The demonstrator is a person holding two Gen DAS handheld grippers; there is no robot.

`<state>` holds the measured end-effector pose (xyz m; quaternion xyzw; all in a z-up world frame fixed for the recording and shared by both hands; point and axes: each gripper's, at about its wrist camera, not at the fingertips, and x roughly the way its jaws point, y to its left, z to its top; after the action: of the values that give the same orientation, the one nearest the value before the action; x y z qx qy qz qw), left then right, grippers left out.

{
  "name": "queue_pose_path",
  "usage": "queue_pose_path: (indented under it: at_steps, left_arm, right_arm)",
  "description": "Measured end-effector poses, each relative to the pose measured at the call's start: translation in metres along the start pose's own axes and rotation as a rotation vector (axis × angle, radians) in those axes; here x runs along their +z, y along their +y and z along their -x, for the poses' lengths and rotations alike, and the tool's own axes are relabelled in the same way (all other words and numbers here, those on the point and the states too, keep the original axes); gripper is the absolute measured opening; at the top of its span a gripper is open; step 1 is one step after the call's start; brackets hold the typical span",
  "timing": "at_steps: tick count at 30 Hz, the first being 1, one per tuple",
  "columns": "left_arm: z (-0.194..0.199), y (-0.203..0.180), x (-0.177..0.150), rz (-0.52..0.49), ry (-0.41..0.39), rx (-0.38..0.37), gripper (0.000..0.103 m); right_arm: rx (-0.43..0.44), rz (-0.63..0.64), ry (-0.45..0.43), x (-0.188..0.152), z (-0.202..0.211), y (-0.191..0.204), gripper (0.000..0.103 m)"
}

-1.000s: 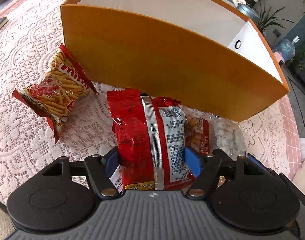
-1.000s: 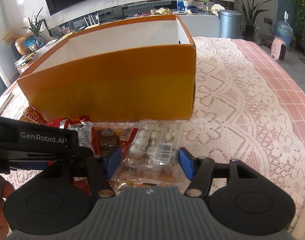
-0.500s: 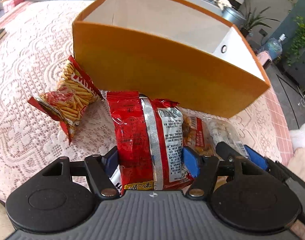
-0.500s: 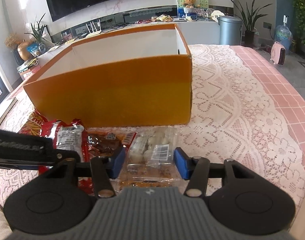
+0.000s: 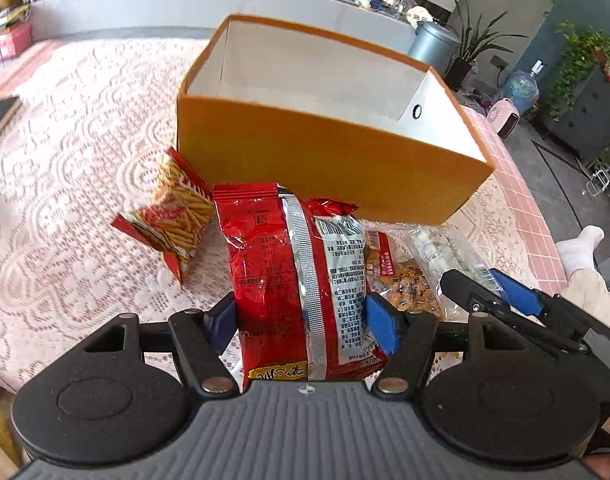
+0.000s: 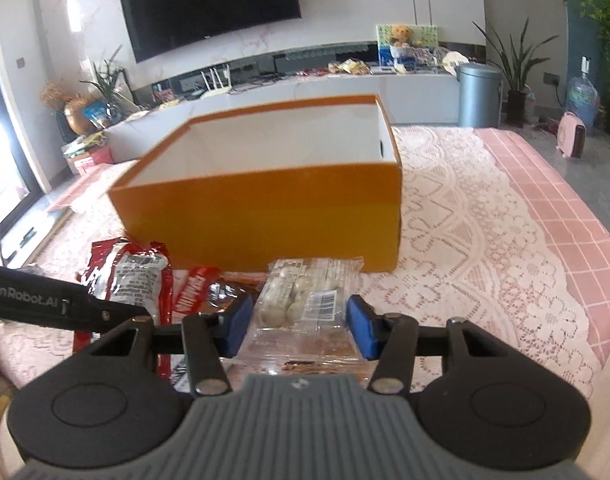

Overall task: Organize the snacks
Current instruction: 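Carry the red chip bag and clear candy packet over the orange box with both tools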

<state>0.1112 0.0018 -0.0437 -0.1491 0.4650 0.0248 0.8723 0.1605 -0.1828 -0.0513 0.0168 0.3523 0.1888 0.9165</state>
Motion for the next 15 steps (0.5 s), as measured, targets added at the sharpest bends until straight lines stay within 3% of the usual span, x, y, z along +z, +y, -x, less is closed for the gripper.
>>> queue_pose_path:
  at_steps: [15]
  left_arm:
    - [0.045, -0.002, 0.035, -0.058, -0.137, -0.016, 0.077]
  right_arm:
    - [0.031, 0.142, -0.121, 0.044, 0.046, 0.030, 0.051]
